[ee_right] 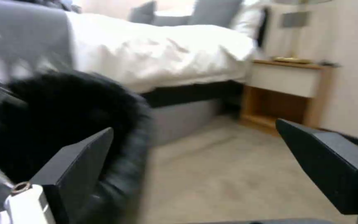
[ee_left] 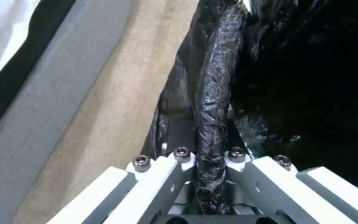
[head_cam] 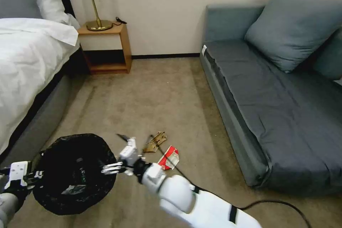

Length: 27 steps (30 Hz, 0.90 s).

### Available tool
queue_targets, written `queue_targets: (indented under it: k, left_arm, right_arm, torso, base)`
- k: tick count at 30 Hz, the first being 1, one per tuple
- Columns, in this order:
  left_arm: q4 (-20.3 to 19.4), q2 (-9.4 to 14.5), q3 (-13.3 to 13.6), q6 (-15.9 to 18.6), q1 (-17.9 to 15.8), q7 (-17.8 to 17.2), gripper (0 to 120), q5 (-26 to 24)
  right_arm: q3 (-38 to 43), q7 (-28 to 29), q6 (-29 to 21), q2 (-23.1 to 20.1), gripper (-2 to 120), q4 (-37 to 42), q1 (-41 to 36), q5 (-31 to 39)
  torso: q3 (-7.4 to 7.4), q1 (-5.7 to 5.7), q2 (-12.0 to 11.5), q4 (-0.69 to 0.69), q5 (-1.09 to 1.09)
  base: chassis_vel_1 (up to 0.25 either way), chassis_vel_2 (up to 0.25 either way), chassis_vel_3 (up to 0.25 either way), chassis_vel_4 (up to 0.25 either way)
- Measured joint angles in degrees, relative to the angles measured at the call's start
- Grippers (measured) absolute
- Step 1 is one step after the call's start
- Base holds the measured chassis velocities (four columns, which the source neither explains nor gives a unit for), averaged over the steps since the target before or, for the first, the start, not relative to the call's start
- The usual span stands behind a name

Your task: Pick up the trash bin, then pick up the garbage on the floor and place it into the trash bin.

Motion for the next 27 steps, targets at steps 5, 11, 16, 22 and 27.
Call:
queue_targets:
  k: [5,11,16,22,27]
  left_arm:
    - [0.9,0.2,0.0,0.0,-0.6,0.1,2,-0.5]
    - [0.8,0.5,0.3,0.0,-0.9,0.1,2,-0.8]
    - [0.8,0.3,0.4,0.0,-0.7,0.1,2,-0.9]
    - [1.1,0.3,-0.4,0.0,-0.4,0.2,2,-1.4]
    - [1.0,0.1,-0.5,0.0,-0.3,0.2,2,-1.4]
  right_arm:
    - [9.5,0.2,4.8,-2.4,100,1.2,-8.8,-4.2]
    - [18.5,-0.1,7.0,-3.3,100,3.4,-17.1,-2.8]
    - [24.4,-1.2,7.8,-3.5,100,5.4,-22.6,-1.8]
    - [27.3,-3.3,10.0,-3.2,100,6.1,-26.2,-0.8]
    - [27.8,-5.1,11.5,-2.9,100,5.3,-27.1,-0.3]
  torso:
    - [0.00,0.00,0.0,0.01,-0.01]
    - [0.00,0.00,0.0,0.00,0.00]
    - [0.00,0.00,0.0,0.00,0.00]
    - [0.00,0.00,0.0,0.01,0.00]
    - [0.00,0.00,0.0,0.01,-0.01]
  base:
    - [0.000,0.000,0.000,0.000]
    - [0.000,0.000,0.000,0.000]
    - [0.000,0.000,0.000,0.000]
    - [0.000,0.000,0.000,0.000]
    - [0.000,0.000,0.000,0.000]
